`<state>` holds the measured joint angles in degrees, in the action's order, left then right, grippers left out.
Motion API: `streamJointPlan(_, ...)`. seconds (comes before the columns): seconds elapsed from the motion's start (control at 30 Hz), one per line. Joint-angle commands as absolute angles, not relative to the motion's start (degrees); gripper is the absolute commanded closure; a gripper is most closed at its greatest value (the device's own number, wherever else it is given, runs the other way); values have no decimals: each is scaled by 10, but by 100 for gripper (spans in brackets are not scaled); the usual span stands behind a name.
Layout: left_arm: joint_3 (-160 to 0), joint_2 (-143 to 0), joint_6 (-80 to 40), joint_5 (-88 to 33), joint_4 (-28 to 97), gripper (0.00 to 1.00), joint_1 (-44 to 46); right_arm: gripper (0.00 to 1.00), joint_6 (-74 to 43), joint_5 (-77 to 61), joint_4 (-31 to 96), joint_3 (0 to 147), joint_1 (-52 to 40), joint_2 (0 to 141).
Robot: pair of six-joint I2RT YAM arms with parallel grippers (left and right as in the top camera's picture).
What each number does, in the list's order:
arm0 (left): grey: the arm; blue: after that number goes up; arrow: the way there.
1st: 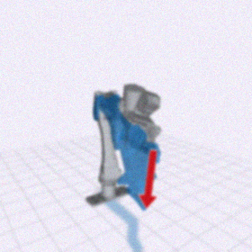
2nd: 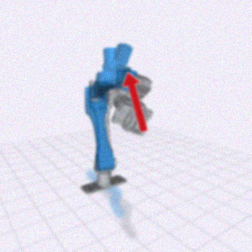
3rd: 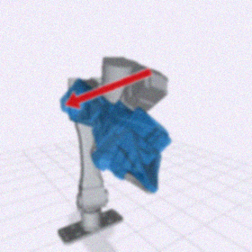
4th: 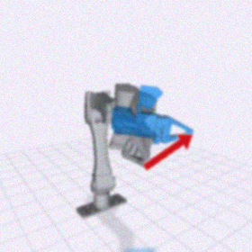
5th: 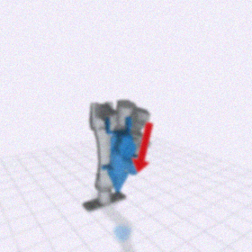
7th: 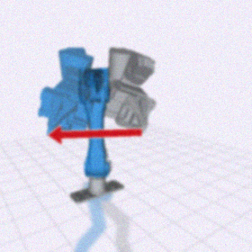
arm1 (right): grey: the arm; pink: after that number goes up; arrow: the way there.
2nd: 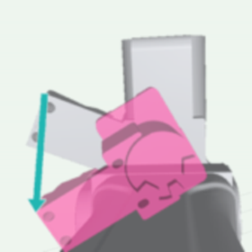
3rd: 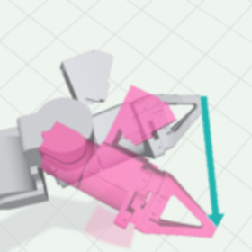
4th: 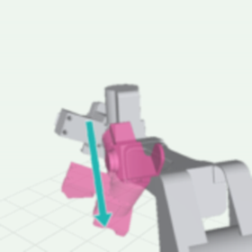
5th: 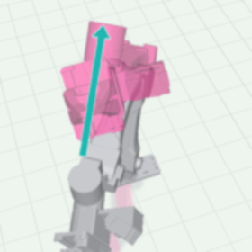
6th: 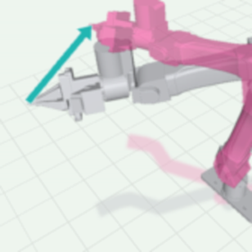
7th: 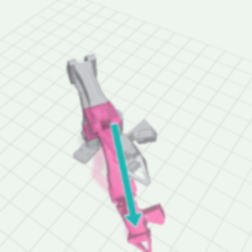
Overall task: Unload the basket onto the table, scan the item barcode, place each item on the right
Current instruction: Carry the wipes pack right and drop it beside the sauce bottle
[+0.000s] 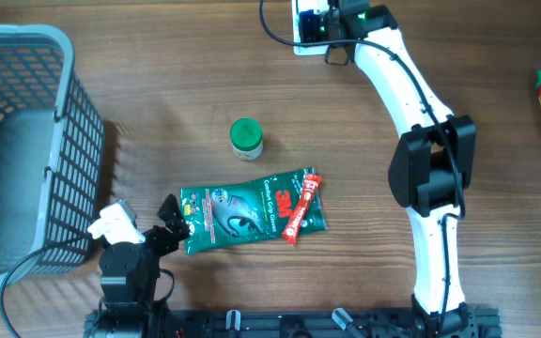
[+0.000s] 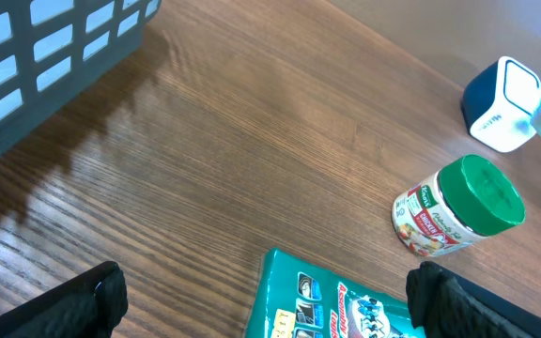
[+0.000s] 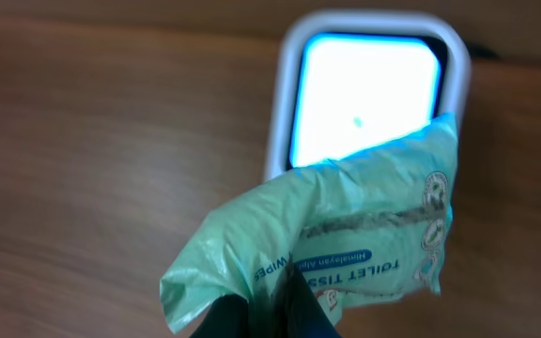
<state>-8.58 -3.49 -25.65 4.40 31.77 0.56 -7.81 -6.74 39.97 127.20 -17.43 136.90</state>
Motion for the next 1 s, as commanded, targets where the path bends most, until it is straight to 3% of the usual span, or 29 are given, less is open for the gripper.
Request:
streamJointPlan(0.0, -86, -32, -260, 39, 319, 0, 2, 96, -61, 80, 467, 1307, -171, 1327)
streamJointPlan(0.1, -86, -32, -260, 39, 319, 0, 2, 96, -143, 253, 611, 1307, -154, 1283)
streamJointPlan(0.23, -86, -32, -260, 39, 319, 0, 2, 96, -324, 273, 740, 1295, -90, 1280)
streamJointPlan(0.43, -86, -32, -260, 39, 319, 0, 2, 96, -568, 294, 736, 1223, 35, 1280)
streamJointPlan(0.57, -86, -32, -260, 39, 319, 0, 2, 95, -600, 294, 728, 1200, 113, 1280)
streamJointPlan(0.63, -86, -32, -260, 39, 319, 0, 2, 78, -599, 295, 731, 1200, 139, 1280)
streamJointPlan(0.7, -86, -32, -260, 39, 319, 0, 2, 72, -599, 294, 734, 1200, 160, 1280)
streamJointPlan(0.87, -86, -32, -260, 39, 319, 0, 2, 81, -597, 296, 735, 1200, 189, 1280)
streamJointPlan(0.97, -86, -32, -260, 39, 319, 0, 2, 50, -563, 296, 733, 1202, 182, 1279)
